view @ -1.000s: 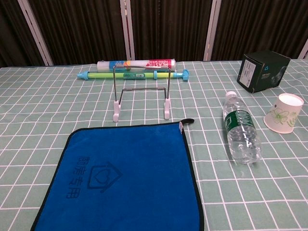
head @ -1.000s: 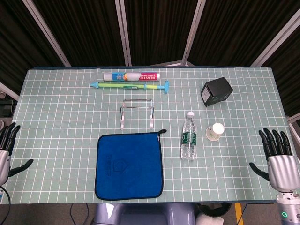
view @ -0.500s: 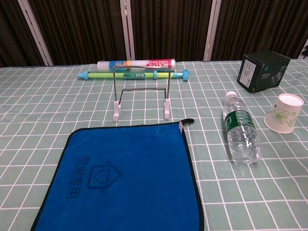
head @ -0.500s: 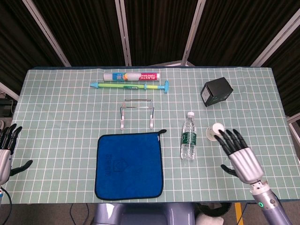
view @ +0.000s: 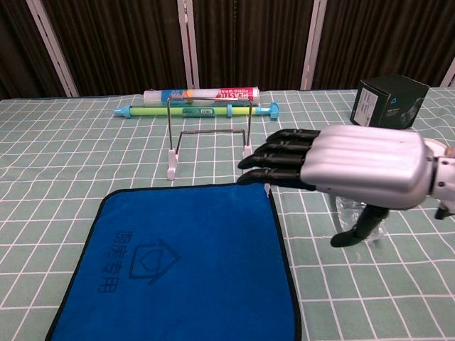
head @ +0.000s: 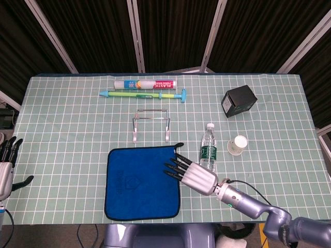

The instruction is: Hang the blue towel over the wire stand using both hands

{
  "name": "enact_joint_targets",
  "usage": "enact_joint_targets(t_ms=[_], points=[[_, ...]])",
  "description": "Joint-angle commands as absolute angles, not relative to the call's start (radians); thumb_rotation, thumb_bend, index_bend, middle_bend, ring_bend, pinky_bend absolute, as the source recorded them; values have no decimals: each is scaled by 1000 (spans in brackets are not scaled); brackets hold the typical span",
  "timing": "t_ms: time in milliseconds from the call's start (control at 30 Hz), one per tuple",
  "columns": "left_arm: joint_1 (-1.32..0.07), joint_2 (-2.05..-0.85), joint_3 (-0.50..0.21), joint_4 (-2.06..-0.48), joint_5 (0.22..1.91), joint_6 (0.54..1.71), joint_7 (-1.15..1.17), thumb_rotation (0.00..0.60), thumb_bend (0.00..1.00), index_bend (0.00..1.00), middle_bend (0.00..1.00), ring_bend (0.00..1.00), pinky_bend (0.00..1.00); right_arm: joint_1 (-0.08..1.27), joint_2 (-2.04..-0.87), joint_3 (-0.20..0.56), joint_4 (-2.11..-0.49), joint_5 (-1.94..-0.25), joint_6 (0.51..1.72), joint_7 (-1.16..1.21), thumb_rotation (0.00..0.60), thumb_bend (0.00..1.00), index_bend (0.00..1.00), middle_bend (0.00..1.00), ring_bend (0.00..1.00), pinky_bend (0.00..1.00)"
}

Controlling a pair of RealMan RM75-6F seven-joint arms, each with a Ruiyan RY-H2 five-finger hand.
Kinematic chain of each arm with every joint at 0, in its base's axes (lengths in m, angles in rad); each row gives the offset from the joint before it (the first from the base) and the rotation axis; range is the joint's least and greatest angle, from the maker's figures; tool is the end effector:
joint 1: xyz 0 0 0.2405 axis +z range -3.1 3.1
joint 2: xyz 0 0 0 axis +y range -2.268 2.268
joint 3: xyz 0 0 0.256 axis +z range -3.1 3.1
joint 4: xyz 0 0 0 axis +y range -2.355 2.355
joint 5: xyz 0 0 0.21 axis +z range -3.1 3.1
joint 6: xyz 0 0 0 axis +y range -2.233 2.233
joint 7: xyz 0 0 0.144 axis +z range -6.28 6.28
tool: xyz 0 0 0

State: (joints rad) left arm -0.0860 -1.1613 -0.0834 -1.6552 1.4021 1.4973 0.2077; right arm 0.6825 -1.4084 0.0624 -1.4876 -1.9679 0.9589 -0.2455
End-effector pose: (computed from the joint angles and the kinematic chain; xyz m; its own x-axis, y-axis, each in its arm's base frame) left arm -0.3082 0.1867 0.1526 0.4951 -0.0199 0.8686 0.8664 0.0850 -0.4920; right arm -0.1360 -0.2741 -0.0059 0.7184 0.1046 0.6877 -0.2846 -0.8579 0.4278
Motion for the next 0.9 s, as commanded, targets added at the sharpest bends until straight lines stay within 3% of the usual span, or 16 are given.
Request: enact_joint_targets(t_ms=[33,433,900], points=[[-89,-1168,-84,-1650,1396,1492,217,600,0,0,0,0,0,737,-1462,60,-1396,-2006,940,-282,600,0,3,0,0,0],[-98,-1178,-92,-1638,1370,1474,224,600,0,0,0,0,0,789,-1576,13,-1217,-1997,957,-279,600,0,19,0,0,0],[-103,-1186,-97,-1630,1348,1464,237,600,0,0,0,0,0,819,-1672,4,-1171,-1915,956,-279,600,0,19,0,0,0]])
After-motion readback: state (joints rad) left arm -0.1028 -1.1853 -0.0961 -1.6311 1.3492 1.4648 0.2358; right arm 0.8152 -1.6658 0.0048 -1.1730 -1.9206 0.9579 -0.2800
